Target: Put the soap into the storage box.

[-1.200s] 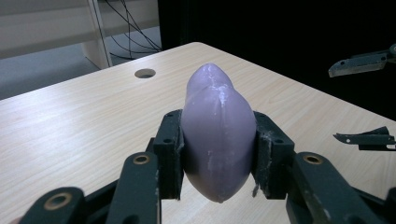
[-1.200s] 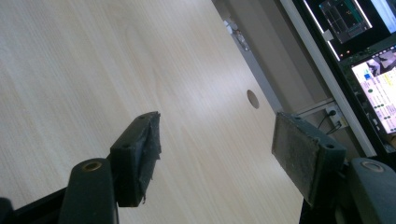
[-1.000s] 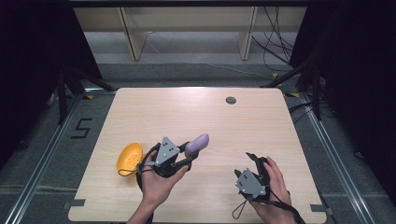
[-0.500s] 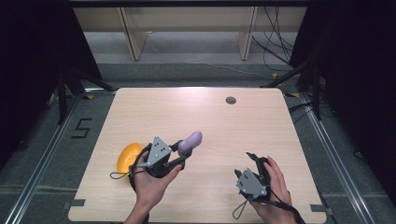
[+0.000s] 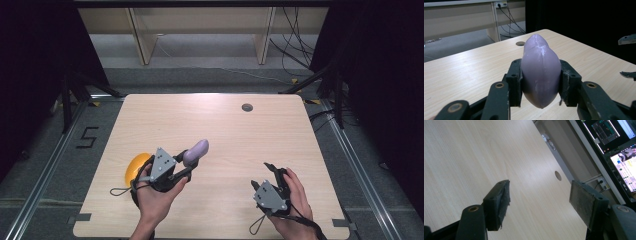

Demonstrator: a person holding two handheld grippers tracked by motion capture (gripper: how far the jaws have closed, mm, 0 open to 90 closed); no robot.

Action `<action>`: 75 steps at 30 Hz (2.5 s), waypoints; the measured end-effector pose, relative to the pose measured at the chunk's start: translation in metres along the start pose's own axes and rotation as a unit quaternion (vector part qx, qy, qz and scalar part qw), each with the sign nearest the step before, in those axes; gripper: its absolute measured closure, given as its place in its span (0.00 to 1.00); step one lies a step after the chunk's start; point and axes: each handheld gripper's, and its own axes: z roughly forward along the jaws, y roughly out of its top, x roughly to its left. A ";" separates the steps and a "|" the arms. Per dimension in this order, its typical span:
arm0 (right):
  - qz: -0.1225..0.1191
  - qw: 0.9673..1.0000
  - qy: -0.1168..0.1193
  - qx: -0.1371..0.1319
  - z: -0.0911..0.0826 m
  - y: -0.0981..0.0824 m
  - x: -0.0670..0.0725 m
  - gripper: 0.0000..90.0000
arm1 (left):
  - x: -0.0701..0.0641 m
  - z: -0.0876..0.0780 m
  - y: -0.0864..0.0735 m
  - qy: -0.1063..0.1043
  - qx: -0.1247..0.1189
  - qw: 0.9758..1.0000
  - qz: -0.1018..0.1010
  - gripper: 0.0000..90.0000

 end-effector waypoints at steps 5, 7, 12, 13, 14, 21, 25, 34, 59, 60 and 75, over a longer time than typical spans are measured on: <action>0.005 1.000 0.003 0.001 0.000 0.000 0.001 0.37 | 0.001 -0.003 -0.002 0.006 -0.002 1.000 0.000 0.65; 0.003 1.000 0.001 0.000 0.000 0.000 0.001 0.37 | 0.002 -0.005 -0.002 0.008 -0.002 1.000 0.000 0.65; 0.003 1.000 0.000 -0.001 0.000 0.000 0.000 0.37 | 0.005 -0.008 -0.004 0.013 -0.006 1.000 0.001 0.65; 0.002 1.000 0.003 -0.002 0.000 0.000 0.001 0.37 | 0.005 -0.009 -0.005 0.017 -0.003 1.000 -0.002 0.65; 0.001 1.000 0.004 -0.004 0.000 0.001 0.001 0.37 | 0.005 -0.009 -0.005 0.017 -0.003 1.000 -0.002 0.65; 0.001 1.000 0.004 -0.002 -0.001 0.001 0.001 0.37 | 0.010 -0.012 -0.011 0.025 -0.003 1.000 -0.004 0.65; 0.008 1.000 0.002 0.000 -0.001 0.001 0.002 0.37 | 0.012 -0.015 -0.013 0.035 -0.001 0.999 -0.006 0.65; 0.008 1.000 0.003 0.000 -0.001 0.000 0.002 0.37 | 0.020 -0.020 -0.016 0.048 -0.006 0.999 -0.013 0.65; -0.004 1.000 0.001 -0.002 0.000 0.001 0.001 0.37 | 0.032 -0.032 -0.024 0.090 -0.016 0.995 -0.028 0.65; -0.001 1.000 0.003 -0.002 0.000 0.001 0.001 0.37 | 0.032 -0.032 -0.025 0.091 -0.016 0.995 -0.029 0.65; 0.002 1.000 0.003 0.000 0.000 0.001 0.002 0.37 | 0.033 -0.039 -0.035 0.122 -0.023 0.991 -0.040 0.65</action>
